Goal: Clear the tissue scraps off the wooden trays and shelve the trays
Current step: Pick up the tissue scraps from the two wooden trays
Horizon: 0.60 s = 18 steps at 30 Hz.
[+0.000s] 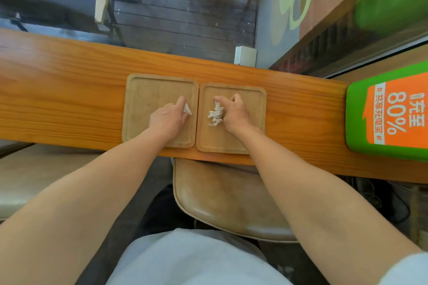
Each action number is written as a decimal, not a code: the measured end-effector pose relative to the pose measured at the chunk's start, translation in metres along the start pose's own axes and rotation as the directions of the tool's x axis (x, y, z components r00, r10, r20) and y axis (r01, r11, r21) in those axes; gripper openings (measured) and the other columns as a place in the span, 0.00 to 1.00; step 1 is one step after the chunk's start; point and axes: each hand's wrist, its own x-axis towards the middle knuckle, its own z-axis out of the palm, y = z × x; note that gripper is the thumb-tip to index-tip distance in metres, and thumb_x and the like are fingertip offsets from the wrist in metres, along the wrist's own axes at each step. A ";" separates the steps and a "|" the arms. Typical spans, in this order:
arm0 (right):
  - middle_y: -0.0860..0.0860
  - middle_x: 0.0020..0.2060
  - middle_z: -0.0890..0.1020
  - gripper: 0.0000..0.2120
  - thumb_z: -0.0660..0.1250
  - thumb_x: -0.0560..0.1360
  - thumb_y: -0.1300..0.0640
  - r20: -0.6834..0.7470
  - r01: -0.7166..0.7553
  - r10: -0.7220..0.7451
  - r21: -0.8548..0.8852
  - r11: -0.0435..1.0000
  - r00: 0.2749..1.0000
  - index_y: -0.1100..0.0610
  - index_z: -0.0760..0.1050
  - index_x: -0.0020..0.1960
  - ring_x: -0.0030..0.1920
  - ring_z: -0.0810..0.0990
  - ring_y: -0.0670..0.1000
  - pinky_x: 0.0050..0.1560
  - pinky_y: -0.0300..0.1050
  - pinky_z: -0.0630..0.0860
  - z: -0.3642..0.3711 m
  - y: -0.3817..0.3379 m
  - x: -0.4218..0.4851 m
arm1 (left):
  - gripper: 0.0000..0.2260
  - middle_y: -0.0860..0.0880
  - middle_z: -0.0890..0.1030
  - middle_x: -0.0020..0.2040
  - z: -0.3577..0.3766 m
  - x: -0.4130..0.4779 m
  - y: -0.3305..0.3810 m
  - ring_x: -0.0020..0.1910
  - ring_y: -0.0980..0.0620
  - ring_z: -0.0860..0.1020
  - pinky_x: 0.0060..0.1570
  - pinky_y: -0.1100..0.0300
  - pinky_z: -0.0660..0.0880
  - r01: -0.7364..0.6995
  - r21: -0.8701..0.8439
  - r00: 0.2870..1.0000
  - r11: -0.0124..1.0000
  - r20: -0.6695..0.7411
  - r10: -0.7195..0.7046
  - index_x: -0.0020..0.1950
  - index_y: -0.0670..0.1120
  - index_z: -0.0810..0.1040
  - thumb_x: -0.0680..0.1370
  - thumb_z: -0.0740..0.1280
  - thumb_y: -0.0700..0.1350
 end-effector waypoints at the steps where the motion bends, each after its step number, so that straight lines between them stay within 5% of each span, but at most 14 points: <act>1: 0.45 0.37 0.72 0.17 0.55 0.77 0.42 0.014 -0.020 0.019 0.029 0.999 1.000 0.47 0.75 0.58 0.34 0.71 0.48 0.33 0.46 0.64 0.000 0.000 0.001 | 0.11 0.44 0.78 0.42 0.001 0.000 -0.001 0.39 0.41 0.78 0.34 0.50 0.73 -0.005 -0.004 1.000 1.000 0.001 0.005 0.59 0.48 0.66 0.84 0.55 0.53; 5: 0.47 0.39 0.76 0.15 0.58 0.70 0.34 0.013 -0.169 0.169 0.193 0.967 0.986 0.46 0.69 0.43 0.40 0.78 0.51 0.34 0.50 0.65 -0.002 -0.002 -0.003 | 0.09 0.44 0.78 0.40 0.004 -0.003 -0.006 0.37 0.42 0.77 0.35 0.50 0.75 0.017 -0.034 1.000 0.999 0.015 -0.017 0.54 0.48 0.67 0.83 0.52 0.52; 12: 0.52 0.43 0.68 0.06 0.60 0.78 0.59 0.063 -0.041 0.050 -0.140 0.989 0.997 0.55 0.65 0.43 0.38 0.71 0.55 0.38 0.51 0.72 -0.001 0.012 -0.025 | 0.15 0.44 0.79 0.42 0.001 -0.018 -0.018 0.40 0.43 0.77 0.41 0.50 0.77 0.110 -0.028 0.982 0.994 0.156 -0.104 0.48 0.44 0.74 0.80 0.55 0.53; 18: 0.52 0.35 0.71 0.11 0.59 0.74 0.64 0.050 -0.074 0.078 -0.082 0.994 0.996 0.53 0.61 0.36 0.36 0.70 0.54 0.31 0.45 0.62 -0.021 0.011 -0.037 | 0.16 0.42 0.80 0.44 -0.006 -0.024 -0.021 0.41 0.44 0.78 0.40 0.52 0.76 0.147 -0.098 0.965 0.984 0.232 -0.121 0.47 0.41 0.78 0.83 0.58 0.50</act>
